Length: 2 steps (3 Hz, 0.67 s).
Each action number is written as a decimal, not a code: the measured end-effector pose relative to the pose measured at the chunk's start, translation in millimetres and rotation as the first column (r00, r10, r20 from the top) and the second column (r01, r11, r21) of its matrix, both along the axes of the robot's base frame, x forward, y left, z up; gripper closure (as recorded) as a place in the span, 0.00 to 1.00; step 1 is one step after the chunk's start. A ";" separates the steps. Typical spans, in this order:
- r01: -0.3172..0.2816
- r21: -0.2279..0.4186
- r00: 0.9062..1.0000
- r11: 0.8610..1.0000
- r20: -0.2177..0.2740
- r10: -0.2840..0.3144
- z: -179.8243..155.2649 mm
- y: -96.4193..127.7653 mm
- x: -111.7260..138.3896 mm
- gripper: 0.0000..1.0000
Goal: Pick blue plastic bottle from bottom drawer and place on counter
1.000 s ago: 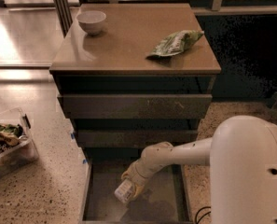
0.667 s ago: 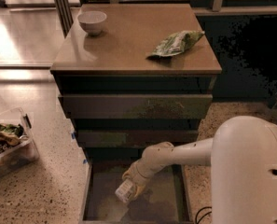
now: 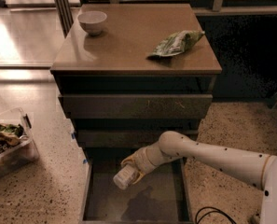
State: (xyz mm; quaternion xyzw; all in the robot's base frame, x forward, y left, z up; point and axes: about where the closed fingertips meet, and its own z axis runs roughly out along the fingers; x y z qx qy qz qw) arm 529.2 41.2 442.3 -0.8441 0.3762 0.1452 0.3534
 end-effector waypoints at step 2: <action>-0.014 0.099 0.991 0.995 0.136 0.001 75.6 -10.3 2.1 1.00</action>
Offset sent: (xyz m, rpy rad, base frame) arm 0.0026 -0.0084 0.0621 0.0833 -0.1106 0.0080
